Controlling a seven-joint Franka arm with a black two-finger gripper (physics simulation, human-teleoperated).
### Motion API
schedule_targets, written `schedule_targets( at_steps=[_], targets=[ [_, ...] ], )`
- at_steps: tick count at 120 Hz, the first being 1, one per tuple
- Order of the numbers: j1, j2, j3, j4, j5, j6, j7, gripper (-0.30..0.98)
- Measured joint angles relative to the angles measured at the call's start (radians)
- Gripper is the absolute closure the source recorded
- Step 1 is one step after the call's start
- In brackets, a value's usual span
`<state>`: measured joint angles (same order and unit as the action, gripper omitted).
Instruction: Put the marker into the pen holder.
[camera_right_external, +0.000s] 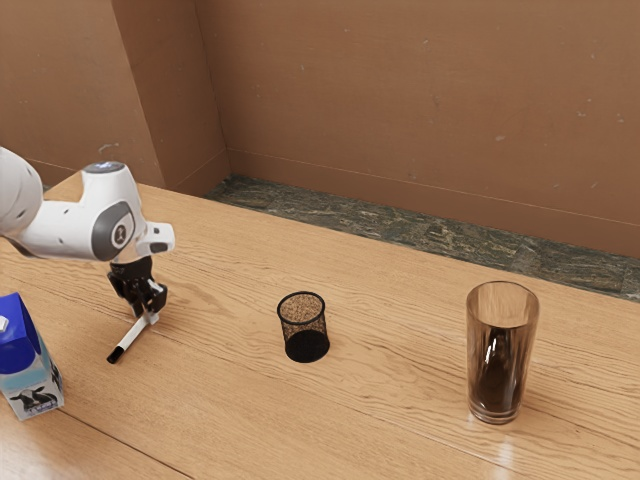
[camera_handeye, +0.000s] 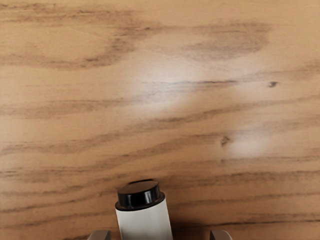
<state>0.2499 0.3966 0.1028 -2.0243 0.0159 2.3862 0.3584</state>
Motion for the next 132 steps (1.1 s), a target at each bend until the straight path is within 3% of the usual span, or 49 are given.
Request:
schedule_targets(
  at_steps=[12, 44, 59, 75, 92, 112, 132],
  targets=[
    [0.001, 0.006, 0.000, 0.005, -0.005, 0.000, 0.003, 0.50],
    [0.016, 0.012, 0.000, 0.009, -0.006, 0.002, 0.003, 0.72],
    [0.006, -0.095, -0.029, 0.005, -0.006, -0.017, -0.003, 0.76],
    [-0.002, -0.228, -0.146, 0.002, -0.032, -0.059, -0.015, 0.78],
    [-0.056, -0.286, -0.210, 0.015, -0.042, -0.082, -0.043, 0.78],
    [-0.099, -0.277, -0.276, 0.100, -0.044, -0.095, -0.080, 0.79],
    [-0.167, -0.185, -0.284, 0.228, -0.043, -0.101, -0.112, 0.78]
  ],
)
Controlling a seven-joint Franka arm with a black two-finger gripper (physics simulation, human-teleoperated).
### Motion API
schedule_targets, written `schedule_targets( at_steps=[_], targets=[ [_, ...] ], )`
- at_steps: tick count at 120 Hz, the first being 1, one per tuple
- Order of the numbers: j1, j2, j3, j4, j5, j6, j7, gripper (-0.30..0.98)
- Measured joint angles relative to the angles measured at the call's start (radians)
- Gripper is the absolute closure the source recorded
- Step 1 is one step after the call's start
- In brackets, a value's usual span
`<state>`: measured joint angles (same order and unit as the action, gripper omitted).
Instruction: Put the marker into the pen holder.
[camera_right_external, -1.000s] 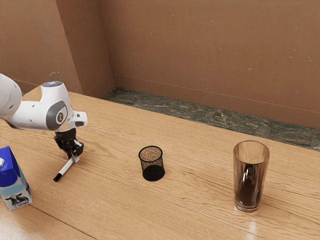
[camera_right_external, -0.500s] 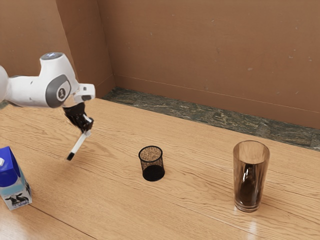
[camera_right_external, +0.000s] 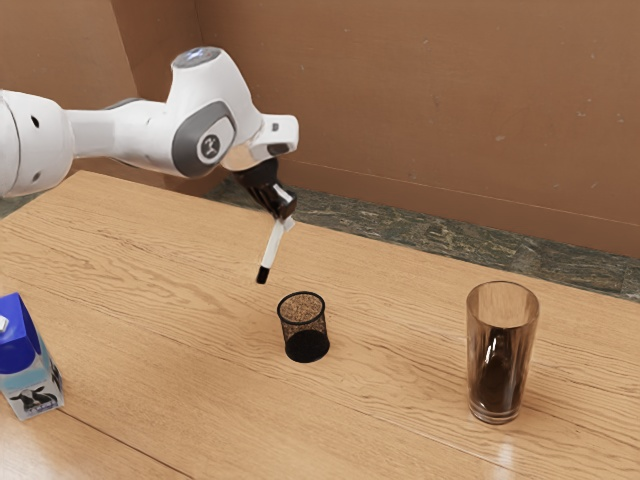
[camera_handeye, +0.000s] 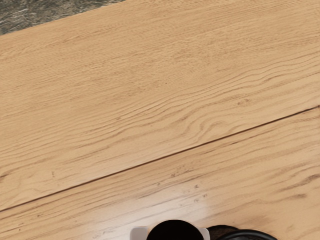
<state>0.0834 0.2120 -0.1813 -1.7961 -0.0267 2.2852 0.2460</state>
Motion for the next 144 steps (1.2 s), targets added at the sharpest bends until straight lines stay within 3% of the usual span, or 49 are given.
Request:
schedule_targets(
  at_steps=[31, 72, 82, 100, 110, 123, 144],
  targets=[
    [-0.055, 0.099, 0.000, 0.082, 0.005, -0.004, -0.041, 0.77],
    [-0.089, 0.146, 0.000, 0.049, -0.002, -0.007, -0.083, 0.75],
    [-0.100, 0.167, 0.000, 0.048, -0.010, -0.008, -0.089, 0.68],
    [-0.098, 0.146, 0.001, 0.046, -0.024, -0.027, -0.086, 0.36],
    [-0.086, 0.022, 0.007, 0.062, -0.019, -0.123, -0.083, 0.24],
    [-0.055, -0.073, 0.021, 0.207, 0.035, -0.348, -0.054, 0.14],
    [-0.062, -0.122, 0.057, 0.295, 0.077, -0.592, 0.042, 0.06]
  ],
)
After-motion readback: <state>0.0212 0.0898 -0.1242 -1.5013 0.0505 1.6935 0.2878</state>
